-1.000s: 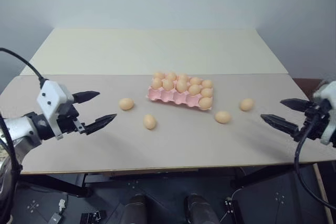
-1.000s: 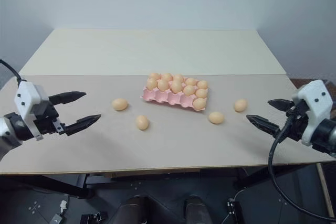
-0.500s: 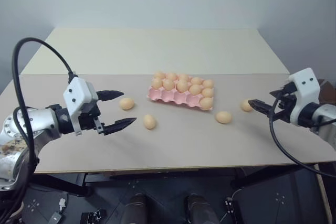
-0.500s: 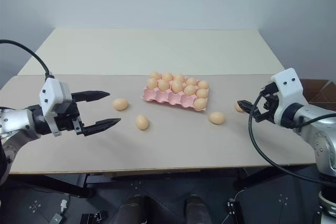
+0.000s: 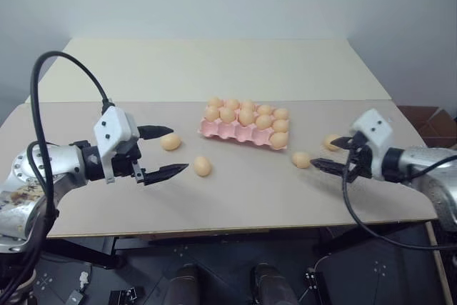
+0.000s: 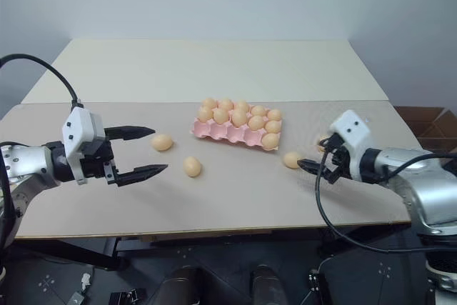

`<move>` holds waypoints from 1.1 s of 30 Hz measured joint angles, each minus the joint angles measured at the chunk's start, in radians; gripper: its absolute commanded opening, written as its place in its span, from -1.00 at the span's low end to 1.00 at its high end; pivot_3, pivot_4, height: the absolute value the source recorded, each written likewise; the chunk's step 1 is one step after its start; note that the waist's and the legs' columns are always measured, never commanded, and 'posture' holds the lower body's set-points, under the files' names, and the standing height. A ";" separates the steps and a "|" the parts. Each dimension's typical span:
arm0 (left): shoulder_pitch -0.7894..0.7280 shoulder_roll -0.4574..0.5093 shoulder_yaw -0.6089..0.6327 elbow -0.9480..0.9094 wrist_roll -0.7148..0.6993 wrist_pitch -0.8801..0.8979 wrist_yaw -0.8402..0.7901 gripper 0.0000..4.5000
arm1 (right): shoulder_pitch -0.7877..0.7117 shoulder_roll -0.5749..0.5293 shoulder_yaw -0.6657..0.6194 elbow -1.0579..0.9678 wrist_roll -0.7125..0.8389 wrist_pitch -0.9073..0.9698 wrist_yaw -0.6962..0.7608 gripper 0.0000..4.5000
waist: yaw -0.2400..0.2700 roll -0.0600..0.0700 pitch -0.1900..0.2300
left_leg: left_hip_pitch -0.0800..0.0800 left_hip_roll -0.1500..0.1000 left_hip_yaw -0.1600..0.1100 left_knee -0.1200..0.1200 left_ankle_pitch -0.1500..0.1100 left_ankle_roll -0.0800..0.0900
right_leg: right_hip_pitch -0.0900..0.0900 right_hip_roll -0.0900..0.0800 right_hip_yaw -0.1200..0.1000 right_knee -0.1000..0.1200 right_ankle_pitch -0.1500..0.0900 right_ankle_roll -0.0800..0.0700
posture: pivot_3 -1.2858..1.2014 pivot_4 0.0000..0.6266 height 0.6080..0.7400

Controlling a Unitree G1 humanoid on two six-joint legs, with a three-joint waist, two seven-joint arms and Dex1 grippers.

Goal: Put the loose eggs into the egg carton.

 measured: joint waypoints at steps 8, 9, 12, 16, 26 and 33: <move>-0.002 0.010 -0.002 0.037 0.025 -0.021 -0.035 0.98 | -0.069 0.053 0.129 0.052 -0.120 -0.014 -0.026 1.00 | 0.005 0.000 0.000 | 0.000 0.000 0.000 0.000 0.000 0.000 | 0.000 0.000 0.000 0.000 0.000 0.000 | 0.03 -0.52 1.00; -0.002 0.010 -0.002 0.037 0.025 -0.023 -0.038 0.98 | -0.073 0.062 0.139 0.063 -0.132 -0.014 -0.027 1.00 | 0.006 0.000 0.000 | -0.001 0.000 0.000 0.000 0.000 0.000 | 0.000 0.000 0.000 0.000 0.000 0.000 | 0.03 -0.52 1.00; -0.002 0.011 -0.002 0.039 0.029 -0.024 -0.044 0.98 | -0.088 0.071 0.165 0.093 -0.167 -0.019 -0.026 1.00 | 0.004 0.000 0.000 | -0.001 0.000 0.000 0.000 0.000 0.000 | 0.000 0.000 0.000 0.000 0.000 0.000 | 0.03 -0.52 1.00; -0.001 0.011 -0.002 0.040 0.033 -0.024 -0.057 0.98 | -0.104 0.097 0.178 0.125 -0.198 -0.029 -0.020 1.00 | 0.004 0.000 0.000 | 0.000 0.000 0.000 0.000 0.000 0.000 | 0.000 0.000 0.000 0.000 0.000 0.000 | 0.03 -0.52 1.00; 0.020 0.011 -0.001 0.040 0.045 -0.024 -0.063 1.00 | -0.155 0.139 0.252 0.211 -0.285 -0.082 0.004 0.84 | 0.003 0.000 0.000 | -0.001 0.000 0.000 0.000 0.000 0.000 | 0.000 0.000 0.000 0.000 0.000 0.000 | 0.03 -0.52 1.00; 0.067 0.020 0.010 0.038 0.045 -0.024 -0.062 1.00 | -0.161 0.141 0.252 0.229 -0.308 -0.089 0.032 -0.08 | 0.003 0.000 0.000 | 0.000 0.000 0.000 0.000 0.000 0.000 | 0.000 0.000 0.000 0.000 0.000 0.000 | 0.03 -0.52 1.00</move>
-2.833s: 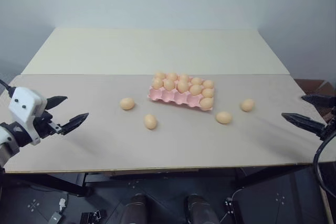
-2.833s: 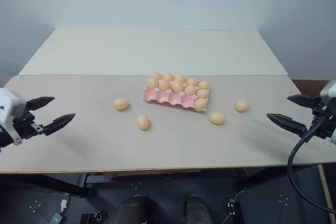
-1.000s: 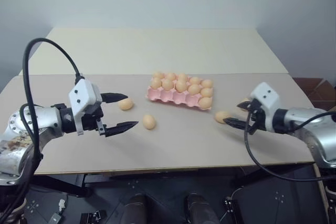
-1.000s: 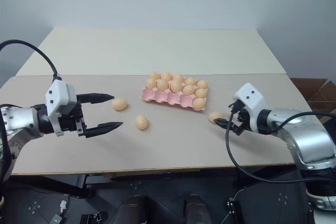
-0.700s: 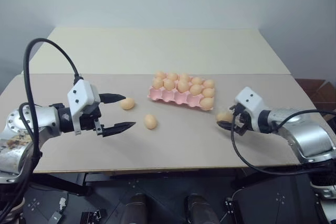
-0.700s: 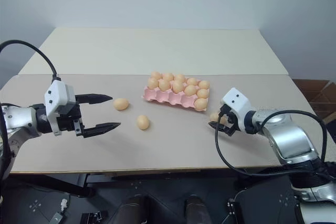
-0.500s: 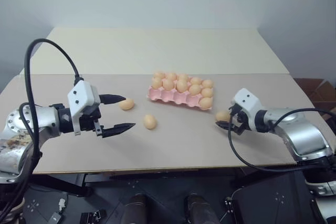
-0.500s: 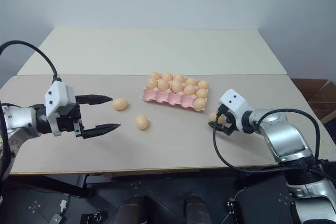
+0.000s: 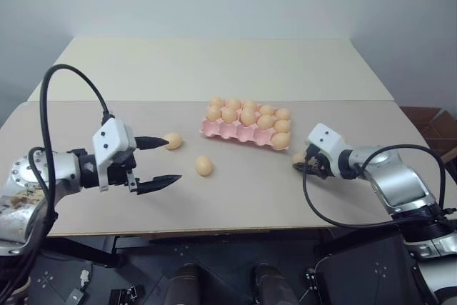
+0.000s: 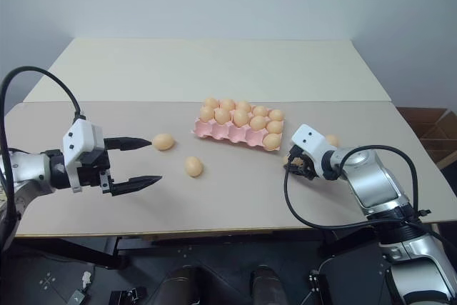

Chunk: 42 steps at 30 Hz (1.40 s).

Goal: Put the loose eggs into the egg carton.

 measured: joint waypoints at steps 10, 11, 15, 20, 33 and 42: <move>0.135 0.012 0.107 -0.017 0.000 0.007 0.011 1.00 | 0.015 0.068 -0.110 -0.243 0.067 0.069 -0.044 -0.15 | -0.003 0.000 0.000 | 0.000 0.001 0.000 0.000 0.000 0.000 | 0.000 0.000 0.000 0.001 0.000 0.000 | 0.03 -0.52 1.00; 0.140 0.012 0.112 -0.022 0.000 0.009 0.012 1.00 | -0.001 0.097 -0.115 -0.261 0.074 0.086 -0.061 -0.16 | -0.002 0.000 0.000 | 0.001 0.001 0.000 0.000 0.000 0.000 | 0.000 0.000 0.000 0.001 0.000 0.000 | 0.03 -0.52 1.00; 0.145 0.012 0.117 -0.040 0.000 0.016 0.016 1.00 | -0.081 0.211 -0.087 -0.257 0.068 0.116 -0.134 -0.19 | -0.002 0.000 0.000 | 0.001 0.001 0.000 0.000 0.000 0.000 | 0.000 0.000 0.000 0.001 0.000 -0.001 | 0.03 -0.52 1.00; 0.136 0.012 0.119 -0.049 -0.002 0.020 0.025 1.00 | -0.142 0.321 -0.011 -0.100 0.001 0.087 -0.221 -0.20 | 0.001 0.000 0.000 | 0.000 0.000 0.000 0.000 0.000 0.000 | -0.001 0.000 -0.001 0.001 0.000 -0.001 | 0.03 -0.52 1.00; 0.131 0.012 0.119 -0.074 -0.018 0.025 0.034 1.00 | -0.226 0.385 0.032 0.119 -0.092 -0.003 -0.238 -0.20 | -0.003 0.001 0.000 | -0.001 0.000 0.000 0.000 0.000 0.000 | -0.002 0.000 -0.001 0.001 0.000 -0.001 | 0.03 -0.52 1.00; 0.121 0.012 0.117 -0.074 -0.038 0.026 0.040 1.00 | -0.241 0.386 0.032 0.132 -0.097 -0.002 -0.211 0.99 | -0.004 0.001 0.001 | -0.001 0.001 0.000 0.000 0.000 0.000 | -0.002 0.000 -0.001 0.001 0.000 -0.001 | 0.03 -0.52 1.00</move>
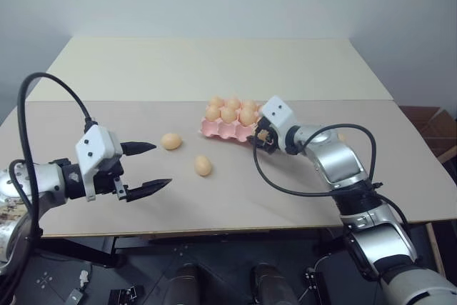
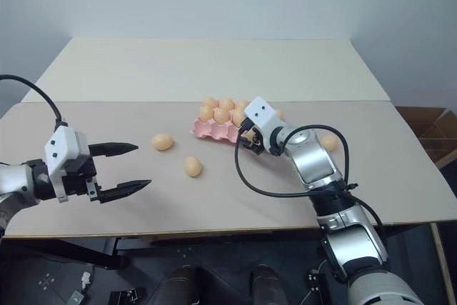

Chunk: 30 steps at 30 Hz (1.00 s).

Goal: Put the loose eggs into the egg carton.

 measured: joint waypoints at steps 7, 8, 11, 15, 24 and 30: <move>-0.022 -0.013 -0.002 -0.006 -0.050 0.038 0.017 1.00 | 0.054 -0.009 -0.124 -0.217 0.076 0.093 0.001 0.99 | 0.006 0.000 0.000 | -0.001 0.000 -0.001 0.000 0.000 0.000 | 0.000 0.000 -0.001 0.000 0.000 0.000 | 0.03 -0.52 1.00; -0.026 -0.016 -0.002 -0.007 -0.060 0.040 0.022 1.00 | 0.069 -0.016 -0.155 -0.264 0.090 0.114 -0.006 0.99 | 0.007 0.000 0.000 | -0.001 0.000 -0.001 0.000 0.000 0.000 | 0.000 -0.001 -0.001 0.000 0.000 0.000 | 0.03 -0.52 1.00; -0.048 -0.030 -0.010 -0.017 -0.084 0.047 0.038 1.00 | 0.130 -0.041 -0.256 -0.397 0.124 0.195 -0.039 0.99 | 0.009 0.000 0.000 | 0.000 0.000 -0.001 0.000 0.000 0.000 | 0.001 -0.001 -0.001 0.000 0.000 0.000 | 0.03 -0.52 1.00; -0.114 -0.043 -0.051 -0.033 -0.105 0.062 0.057 1.00 | 0.200 -0.066 -0.362 -0.514 0.132 0.314 -0.109 0.99 | 0.006 0.000 0.000 | 0.000 0.000 -0.001 0.000 0.000 0.000 | 0.001 0.000 -0.001 0.000 0.000 0.000 | 0.03 -0.52 1.00; -0.293 -0.085 -0.259 -0.018 -0.065 0.054 0.057 1.00 | 0.367 -0.236 -0.543 -0.623 0.201 0.481 -0.096 0.99 | 0.006 0.000 0.000 | -0.001 -0.001 -0.001 0.000 0.000 0.000 | 0.001 0.000 0.000 -0.001 0.000 0.001 | 0.03 -0.52 1.00; -0.347 -0.133 -0.338 0.006 -0.003 0.020 0.049 1.00 | 0.533 -0.239 -0.704 -0.785 0.278 0.593 -0.071 0.99 | 0.001 0.000 0.000 | 0.001 -0.001 -0.002 0.000 0.000 0.000 | 0.002 0.001 0.001 -0.001 0.000 0.001 | 0.03 -0.52 1.00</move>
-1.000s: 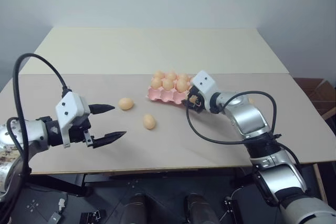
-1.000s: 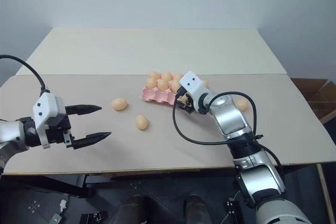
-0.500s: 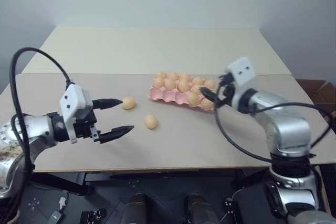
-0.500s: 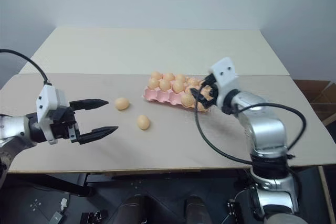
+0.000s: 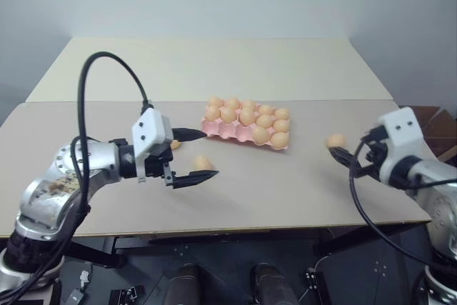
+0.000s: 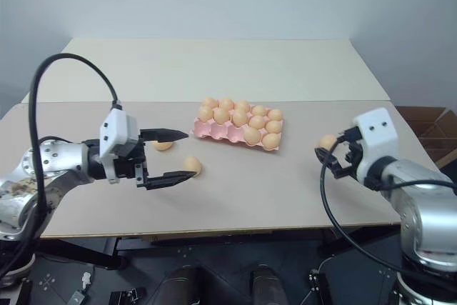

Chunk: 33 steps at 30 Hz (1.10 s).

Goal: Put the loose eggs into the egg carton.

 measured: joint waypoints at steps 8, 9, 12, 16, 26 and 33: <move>-0.047 -0.047 -0.057 0.051 0.043 -0.021 -0.028 1.00 | 0.203 0.211 0.011 -0.103 -0.043 -0.075 -0.154 0.99 | 0.001 0.000 0.000 | 0.000 0.000 -0.001 0.001 0.000 0.000 | 0.001 0.000 0.000 0.000 -0.001 0.002 | 0.03 -0.52 1.00; -0.058 -0.056 -0.065 0.060 0.046 -0.029 -0.031 1.00 | 0.205 0.229 0.026 -0.101 -0.053 -0.099 -0.178 0.99 | 0.000 0.000 0.000 | 0.000 0.000 -0.001 0.001 0.000 0.000 | 0.001 0.000 0.000 0.000 -0.001 0.002 | 0.03 -0.52 1.00; -0.086 -0.081 -0.092 0.070 0.061 -0.036 -0.043 1.00 | 0.168 0.249 0.050 -0.079 -0.082 -0.125 -0.237 0.99 | -0.001 0.000 0.000 | 0.000 0.000 -0.001 0.001 0.000 0.000 | 0.000 0.000 0.000 0.000 -0.001 0.001 | 0.03 -0.52 1.00; -0.109 -0.107 -0.117 0.083 0.082 -0.045 -0.046 1.00 | 0.165 0.228 0.067 -0.063 -0.086 -0.161 -0.245 0.99 | 0.003 0.000 0.000 | 0.000 0.000 -0.001 0.000 0.000 0.000 | 0.000 0.000 0.000 0.000 -0.001 0.001 | 0.03 -0.52 1.00; -0.100 -0.115 -0.121 0.087 0.086 -0.045 -0.050 1.00 | 0.506 0.476 0.157 -0.053 -0.161 -0.742 -0.311 0.99 | -0.002 0.001 0.000 | 0.000 0.000 -0.001 0.000 0.000 0.000 | 0.001 0.000 -0.001 0.000 -0.004 0.006 | 0.03 -0.52 1.00; -0.076 -0.114 -0.117 0.086 0.084 -0.041 -0.049 1.00 | 0.621 0.572 0.281 -0.034 -0.217 -1.052 -0.343 0.99 | -0.002 0.001 0.000 | 0.001 0.001 -0.001 0.000 0.000 0.000 | 0.001 0.000 0.000 0.001 -0.004 0.005 | 0.03 -0.52 1.00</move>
